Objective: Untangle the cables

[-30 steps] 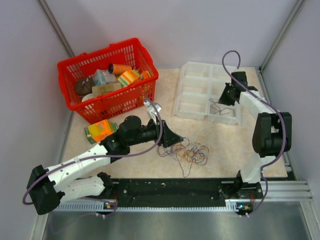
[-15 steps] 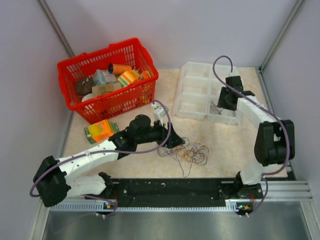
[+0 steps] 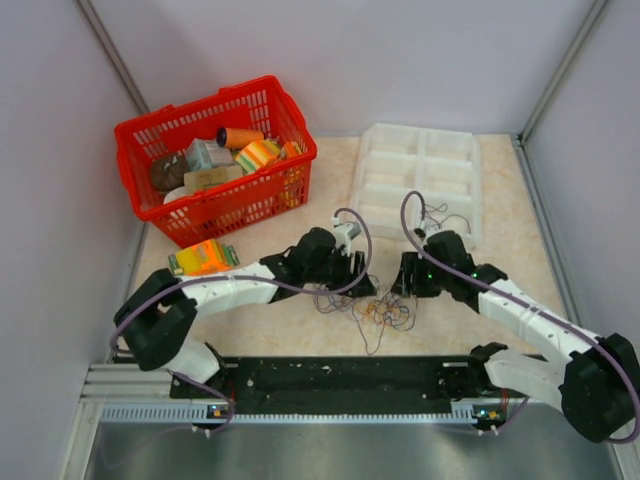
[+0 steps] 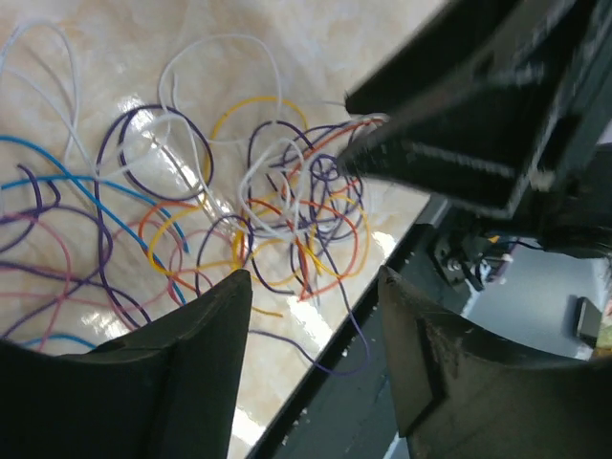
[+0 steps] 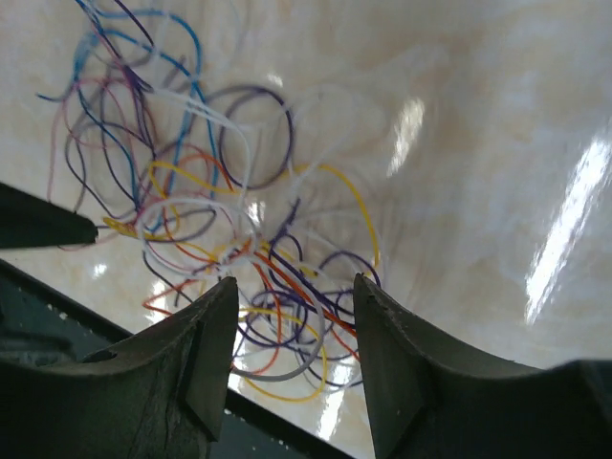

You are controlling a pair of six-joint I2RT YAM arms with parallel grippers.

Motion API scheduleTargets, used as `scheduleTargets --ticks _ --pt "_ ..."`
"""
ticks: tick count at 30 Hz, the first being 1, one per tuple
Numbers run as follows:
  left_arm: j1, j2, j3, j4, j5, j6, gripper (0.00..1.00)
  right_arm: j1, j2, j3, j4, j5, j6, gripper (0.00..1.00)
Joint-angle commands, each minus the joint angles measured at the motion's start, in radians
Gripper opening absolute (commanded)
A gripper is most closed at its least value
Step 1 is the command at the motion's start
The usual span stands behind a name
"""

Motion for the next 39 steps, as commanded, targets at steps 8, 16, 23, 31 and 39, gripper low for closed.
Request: scheduleTargets --ticks 8,16,23,31,39 --pt "0.005 0.216 0.120 0.070 0.024 0.007 0.47 0.017 -0.203 -0.135 0.051 -0.061 0.173 0.47" --pt "0.005 0.226 0.169 0.029 0.016 0.038 0.02 0.017 -0.223 -0.199 0.074 -0.094 0.208 0.47" --pt "0.004 -0.027 0.165 0.030 0.105 0.069 0.00 0.019 -0.186 -0.242 0.137 -0.040 0.187 0.53" --pt "0.002 -0.311 0.255 0.036 0.298 0.063 0.00 0.017 -0.017 -0.256 0.303 0.070 0.282 0.48" --pt "0.002 -0.596 0.399 -0.148 -0.058 0.253 0.00 0.017 0.036 -0.250 0.328 0.140 0.279 0.46"
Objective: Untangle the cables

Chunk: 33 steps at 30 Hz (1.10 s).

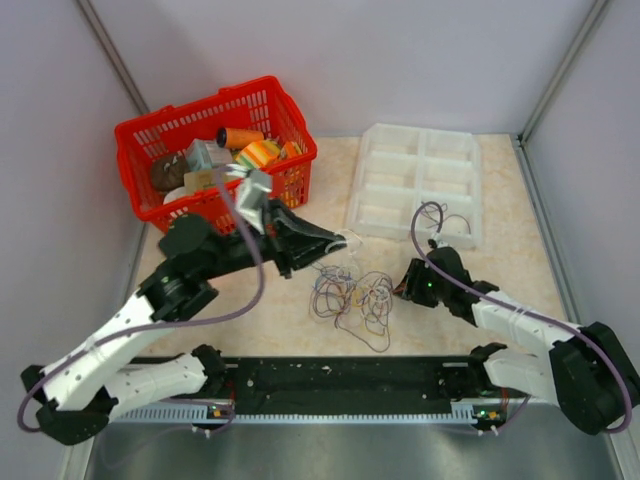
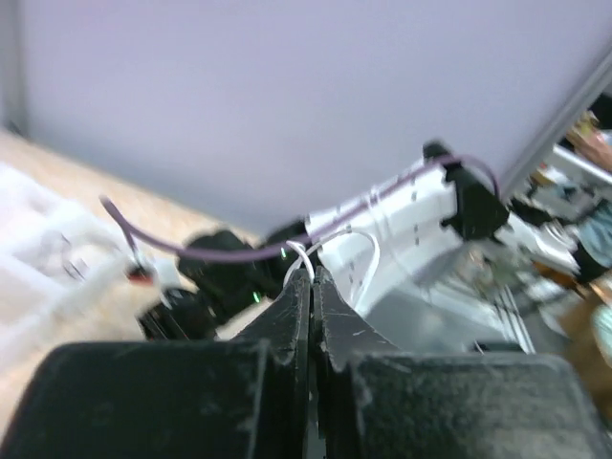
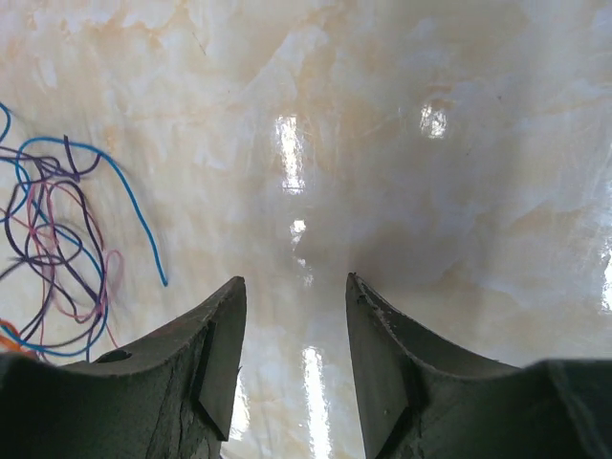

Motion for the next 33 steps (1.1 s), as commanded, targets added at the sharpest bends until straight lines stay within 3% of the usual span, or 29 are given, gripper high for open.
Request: scheduleTargets --ticks 1,3,6,11,17,23,29,33 --pt "0.002 -0.105 0.089 -0.094 -0.297 0.121 0.00 0.002 0.005 0.009 0.053 0.037 -0.022 0.46" --pt "0.002 -0.049 0.147 -0.223 -0.394 0.135 0.00 0.004 -0.018 0.028 0.031 -0.008 -0.069 0.48" --pt "0.004 0.051 0.242 -0.358 -0.432 0.138 0.00 0.004 -0.094 0.074 -0.056 -0.036 -0.143 0.51" --pt "0.005 0.067 0.166 -0.273 -0.403 0.104 0.00 0.063 -0.318 0.169 -0.136 -0.059 -0.299 0.62" --pt "0.013 0.073 0.147 -0.230 -0.373 0.058 0.00 0.133 -0.326 0.203 0.270 -0.416 -0.318 0.63" --pt "0.024 0.061 0.153 -0.236 -0.345 0.031 0.00 0.235 -0.135 0.275 0.422 -0.354 -0.341 0.62" --pt "0.035 0.023 0.170 -0.254 -0.368 0.048 0.00 0.352 -0.050 0.256 0.482 -0.325 -0.321 0.47" --pt "0.036 0.006 0.167 -0.242 -0.380 0.058 0.00 0.371 -0.070 0.269 0.346 -0.158 -0.310 0.07"
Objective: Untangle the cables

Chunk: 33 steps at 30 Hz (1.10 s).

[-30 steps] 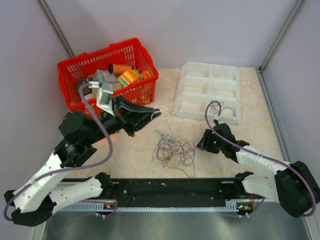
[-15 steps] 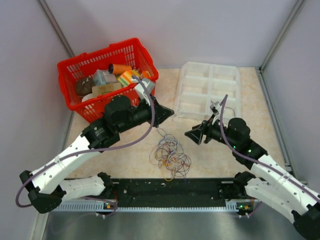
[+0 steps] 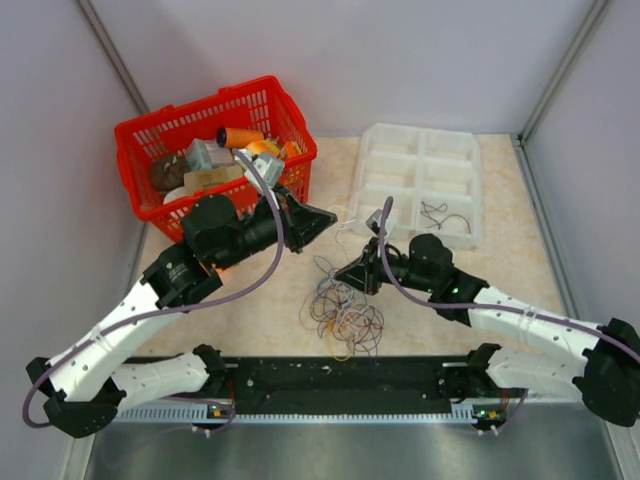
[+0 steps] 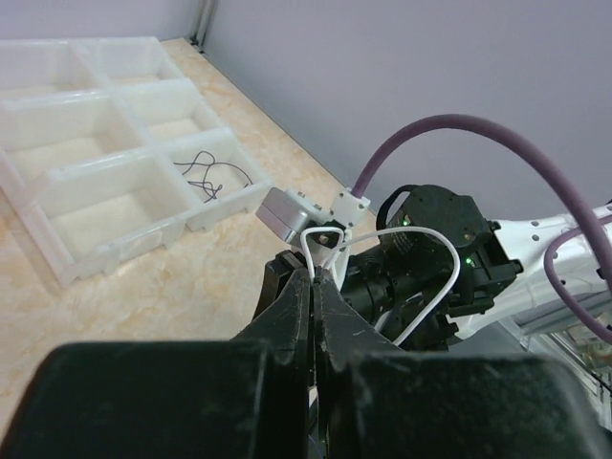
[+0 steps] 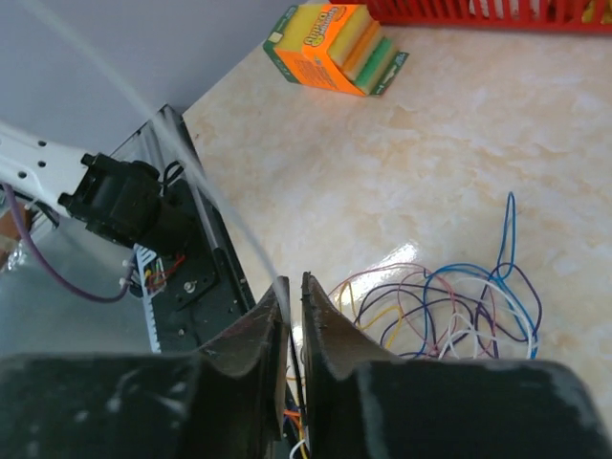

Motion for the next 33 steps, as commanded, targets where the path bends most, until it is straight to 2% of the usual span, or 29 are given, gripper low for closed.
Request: scheduleTargets --ticks 1,5,6,8,9,10,11,14,18,20,22,26,28,30,33 --pt "0.006 -0.034 0.031 0.059 -0.014 0.013 0.00 0.020 -0.047 0.051 -0.084 0.170 0.003 0.00" --pt "0.006 -0.012 -0.018 0.062 -0.028 0.018 0.00 0.020 -0.160 0.207 -0.290 0.232 0.012 0.00" --pt "0.009 -0.002 -0.036 0.065 -0.031 0.022 0.07 0.020 -0.189 0.250 -0.318 0.238 0.026 0.00" --pt "0.018 0.018 -0.092 0.083 0.016 0.031 0.51 0.020 -0.232 0.319 -0.348 0.255 0.052 0.00" --pt "0.018 0.021 -0.131 0.126 0.041 0.028 0.69 0.020 -0.240 0.351 -0.364 0.259 0.055 0.00" --pt "0.018 0.020 -0.214 0.205 0.079 0.019 0.81 0.018 -0.232 0.391 -0.382 0.268 0.049 0.00" --pt "0.018 0.020 -0.275 0.288 0.117 0.002 0.98 0.018 -0.217 0.436 -0.408 0.281 0.043 0.00" --pt "0.018 0.073 -0.395 0.468 0.195 -0.088 0.97 0.018 -0.173 0.531 -0.454 0.318 0.055 0.00" --pt "0.014 0.253 -0.486 0.712 0.341 -0.243 0.89 0.020 -0.122 0.620 -0.444 0.287 0.101 0.00" --pt "0.011 0.346 -0.509 0.807 0.358 -0.295 0.86 0.020 -0.114 0.657 -0.409 0.255 0.132 0.00" --pt "0.009 0.431 -0.511 0.828 0.331 -0.300 0.82 0.018 -0.116 0.686 -0.372 0.214 0.158 0.00" --pt "0.011 0.558 -0.469 0.734 0.332 -0.257 0.71 0.018 -0.123 0.801 -0.408 0.225 0.125 0.00" --pt "0.009 0.589 -0.497 0.798 0.380 -0.271 0.71 0.018 -0.131 0.864 -0.451 0.278 0.074 0.00" --pt "0.009 0.589 -0.550 0.901 0.420 -0.294 0.77 0.018 -0.134 0.905 -0.490 0.314 0.031 0.00" --pt "0.008 0.540 -0.618 0.978 0.449 -0.295 0.81 0.018 -0.139 0.892 -0.510 0.354 -0.011 0.00"
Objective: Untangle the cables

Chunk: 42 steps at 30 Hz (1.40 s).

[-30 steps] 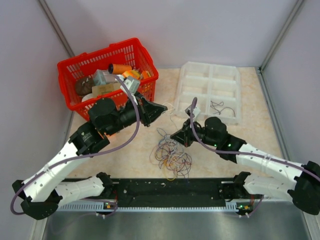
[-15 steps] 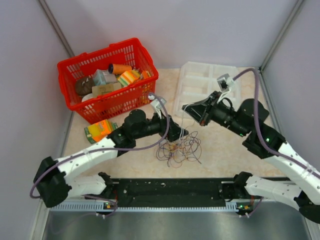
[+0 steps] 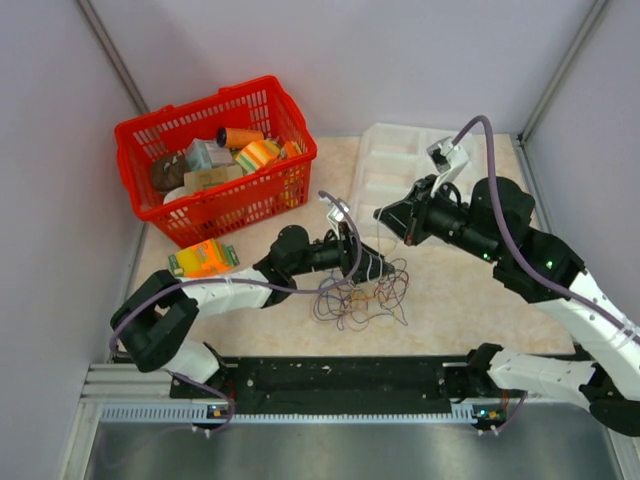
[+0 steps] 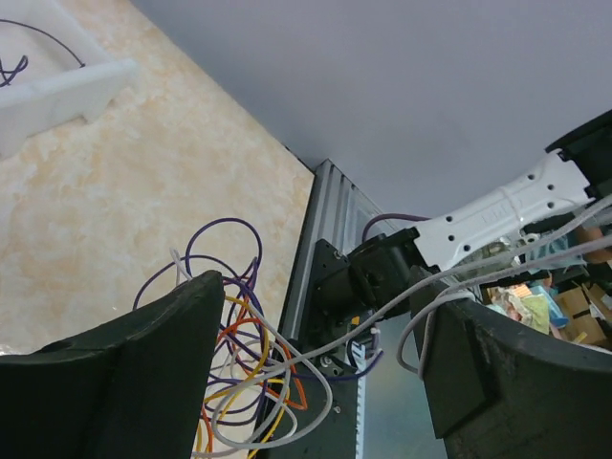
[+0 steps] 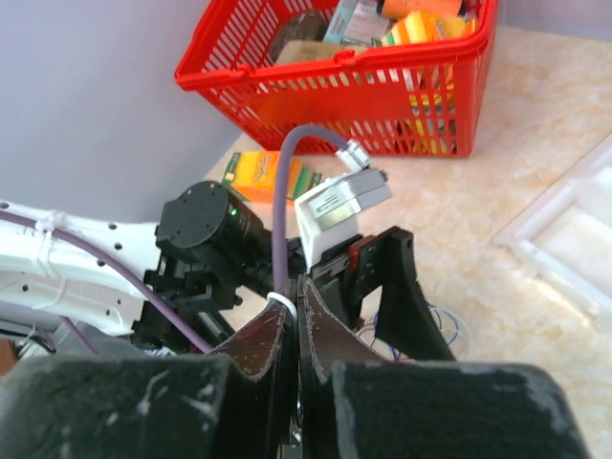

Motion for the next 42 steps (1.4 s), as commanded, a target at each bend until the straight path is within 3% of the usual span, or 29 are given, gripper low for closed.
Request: scheduleTargets --ticks 1,4,8,13,16,20,25,27,30,32,35,38,42 --pt "-0.003 -0.019 -0.142 -0.052 0.046 0.032 0.82 0.011 -0.075 0.119 0.289 0.024 -0.032 0.00" --pt "-0.003 -0.168 -0.160 -0.113 0.007 0.088 0.81 0.011 -0.098 -0.003 0.287 0.085 -0.049 0.00" --pt "-0.003 -0.410 -0.125 -0.332 -0.104 0.225 0.81 0.011 -0.129 -0.219 0.280 0.153 -0.054 0.00" --pt "-0.003 -0.596 -0.029 -0.639 -0.383 0.396 0.99 0.011 -0.226 -0.431 0.280 0.186 0.001 0.00" --pt "-0.002 -0.644 0.010 -0.696 -0.415 0.464 0.99 0.011 -0.281 -0.497 0.278 0.223 0.026 0.00" --pt "-0.002 -0.646 0.102 -0.691 -0.200 0.463 0.95 0.011 -0.240 -0.545 0.258 0.202 0.029 0.00" --pt "0.000 -0.533 0.325 -1.057 -0.506 0.392 0.74 0.011 -0.218 -0.559 0.252 0.157 0.021 0.00" --pt "0.000 -0.460 0.419 -1.215 -0.547 0.416 0.89 0.013 -0.218 -0.544 0.202 0.229 0.003 0.00" --pt "0.004 -0.370 0.539 -1.406 -0.414 0.478 0.96 0.013 -0.195 -0.533 0.120 0.370 -0.031 0.00" --pt "0.007 -0.374 0.553 -1.434 -0.335 0.538 0.99 0.005 -0.189 -0.571 0.105 0.462 -0.032 0.00" --pt "0.009 -0.461 0.501 -1.379 -0.336 0.598 0.99 -0.070 -0.217 -0.651 0.100 0.492 0.036 0.00" --pt "0.012 -0.541 0.467 -1.342 -0.405 0.615 0.97 -0.154 -0.304 -0.744 0.135 0.398 0.109 0.00" --pt "0.013 -0.593 0.386 -1.259 -0.481 0.570 0.90 -0.162 -0.342 -0.768 0.206 0.237 0.098 0.00"
